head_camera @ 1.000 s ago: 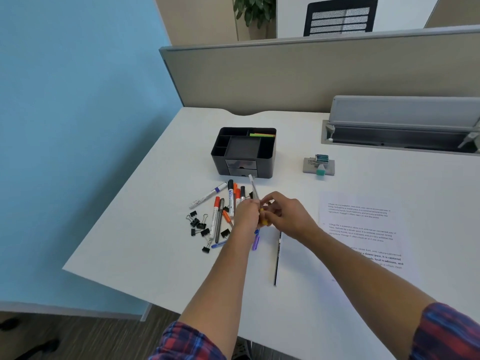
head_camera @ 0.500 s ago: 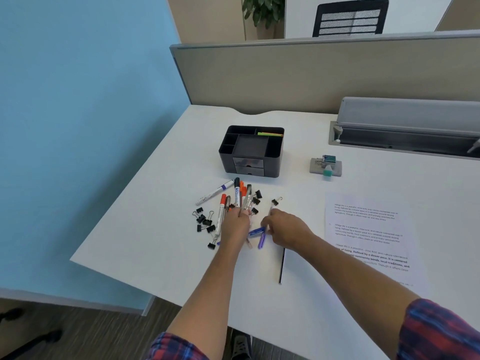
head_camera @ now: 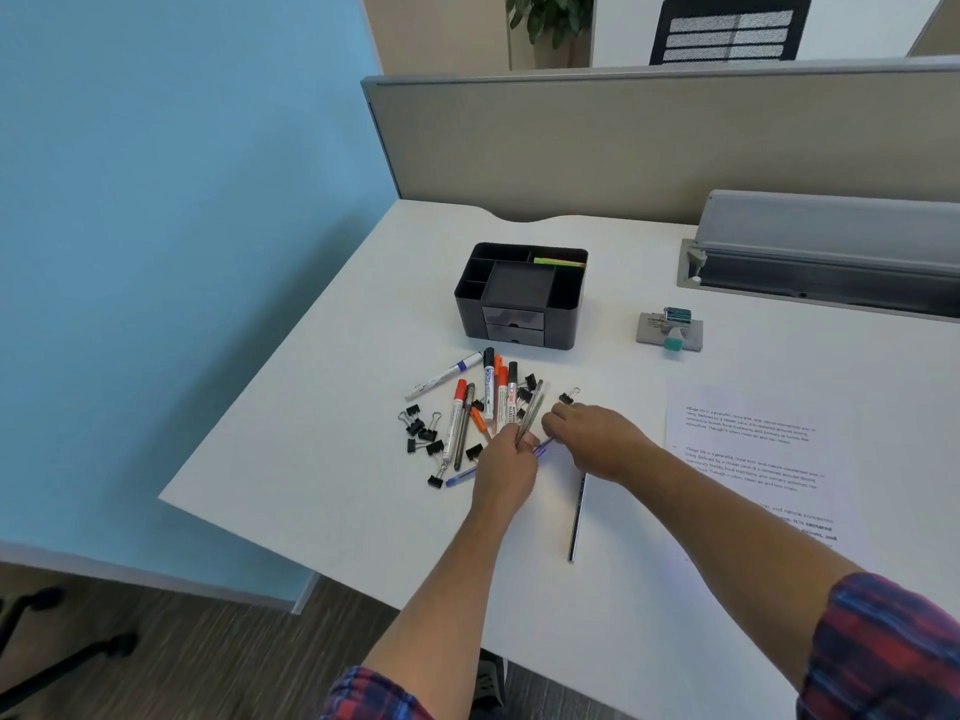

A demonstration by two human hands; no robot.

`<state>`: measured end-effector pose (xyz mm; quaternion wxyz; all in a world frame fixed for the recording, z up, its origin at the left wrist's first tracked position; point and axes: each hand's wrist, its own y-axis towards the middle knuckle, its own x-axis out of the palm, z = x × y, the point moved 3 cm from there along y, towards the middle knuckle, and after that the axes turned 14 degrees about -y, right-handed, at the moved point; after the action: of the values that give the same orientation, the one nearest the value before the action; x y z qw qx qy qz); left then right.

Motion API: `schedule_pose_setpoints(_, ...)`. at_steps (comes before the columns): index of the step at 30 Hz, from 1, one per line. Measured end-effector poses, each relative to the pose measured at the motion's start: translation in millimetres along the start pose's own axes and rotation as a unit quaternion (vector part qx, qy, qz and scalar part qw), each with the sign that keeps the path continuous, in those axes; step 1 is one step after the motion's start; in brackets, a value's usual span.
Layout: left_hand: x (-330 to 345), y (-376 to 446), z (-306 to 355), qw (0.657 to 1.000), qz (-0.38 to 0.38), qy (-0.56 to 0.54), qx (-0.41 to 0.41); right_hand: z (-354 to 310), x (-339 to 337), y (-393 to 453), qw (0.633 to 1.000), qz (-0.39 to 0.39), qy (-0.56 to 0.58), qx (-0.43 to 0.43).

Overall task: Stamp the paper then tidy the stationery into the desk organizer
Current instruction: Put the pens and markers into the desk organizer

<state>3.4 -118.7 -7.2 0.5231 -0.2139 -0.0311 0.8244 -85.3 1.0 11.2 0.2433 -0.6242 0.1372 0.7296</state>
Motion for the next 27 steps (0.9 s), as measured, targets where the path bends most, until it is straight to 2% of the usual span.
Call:
schedule_pose_setpoints(5, -9, 3, 6, 0.992, 0.056, -0.109, 0.018, 14, -7, -4, 0.998, 0.059, 0.001, 0.015)
schedule_pose_setpoints(8, -17, 7, 12, 0.987, 0.099, -0.120, 0.036, 22, -15, -4, 0.993, 0.085, 0.036, 0.070)
schedule_pose_setpoints(12, -28, 15, 15, 0.986, 0.087, -0.145, 0.000, 24, -28, -4, 0.973, 0.139, 0.126, 0.138)
schedule_pose_setpoints(15, -37, 21, 12, 0.986, 0.070, -0.147, -0.040, 21, -37, -5, 0.952, 0.173, 0.205, 0.147)
schedule_pose_setpoints(19, -40, 21, 13, 0.985, 0.022, -0.168, -0.033, 6, -45, 2, 0.956, 0.132, 0.246, 0.086)
schedule_pose_setpoints(22, -38, 18, 24, 0.986, -0.031, -0.163, -0.007, -1, -43, 9, 0.966, 0.084, 0.235, 0.073)
schedule_pose_setpoints(27, -44, 20, 27, 0.970, -0.034, -0.237, -0.035, -7, -39, 13, 0.951, 0.025, 0.300, 0.066)
